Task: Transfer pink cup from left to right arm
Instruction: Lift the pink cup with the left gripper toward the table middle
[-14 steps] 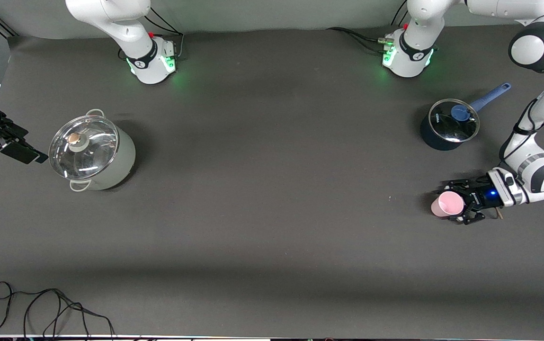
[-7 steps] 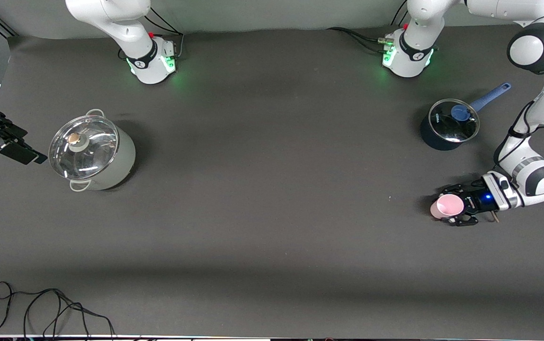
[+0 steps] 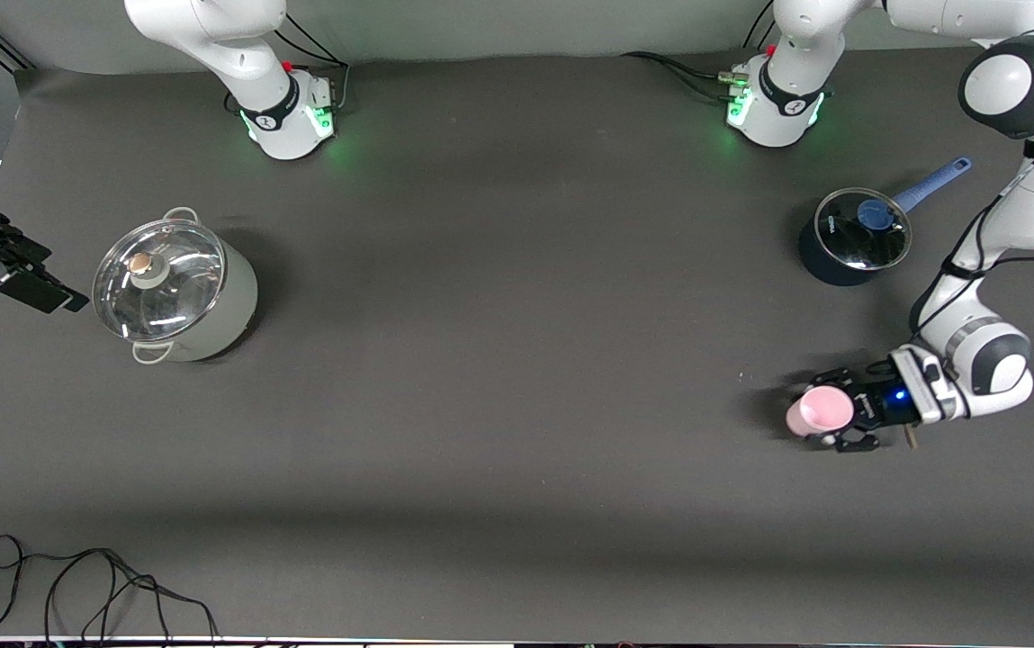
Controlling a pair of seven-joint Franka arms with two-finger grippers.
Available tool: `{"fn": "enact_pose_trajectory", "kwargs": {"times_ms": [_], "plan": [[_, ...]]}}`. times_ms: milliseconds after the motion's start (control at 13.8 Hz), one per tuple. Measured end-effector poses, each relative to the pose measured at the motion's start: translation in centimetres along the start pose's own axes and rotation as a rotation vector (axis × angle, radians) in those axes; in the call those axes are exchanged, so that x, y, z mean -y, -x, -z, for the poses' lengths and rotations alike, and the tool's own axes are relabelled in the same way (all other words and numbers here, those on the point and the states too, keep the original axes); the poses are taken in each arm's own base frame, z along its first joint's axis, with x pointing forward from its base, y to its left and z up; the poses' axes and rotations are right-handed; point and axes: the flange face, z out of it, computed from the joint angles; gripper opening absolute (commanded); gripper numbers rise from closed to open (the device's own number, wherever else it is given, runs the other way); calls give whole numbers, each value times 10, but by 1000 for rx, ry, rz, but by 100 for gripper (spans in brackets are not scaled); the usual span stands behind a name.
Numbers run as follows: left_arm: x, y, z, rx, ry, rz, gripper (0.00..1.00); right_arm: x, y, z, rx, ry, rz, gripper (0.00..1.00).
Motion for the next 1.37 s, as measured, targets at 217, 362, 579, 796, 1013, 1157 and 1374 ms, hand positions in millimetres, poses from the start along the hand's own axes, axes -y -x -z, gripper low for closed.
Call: {"fn": "enact_pose_trajectory", "kwargs": {"times_ms": [217, 362, 579, 796, 1013, 1157, 1374], "plan": [[35, -32, -65, 31, 9, 19, 0, 0, 0, 0, -1, -1, 0, 100], [54, -56, -108, 52, -19, 36, 0, 0, 0, 0, -1, -1, 0, 100], [70, -94, -163, 62, -86, 65, 0, 0, 0, 0, -1, -1, 0, 100], [74, -126, -211, 70, -140, 113, 0, 0, -1, 1, -4, -3, 0, 100], [74, -159, -249, 78, -195, 119, 0, 0, -1, 1, -5, -5, 0, 100], [70, -181, -276, 89, -237, 149, 0, 0, -1, 1, -6, -5, 0, 100], [53, -217, -330, 137, -317, 189, 0, 0, -1, 1, -6, -5, 0, 100]]}}
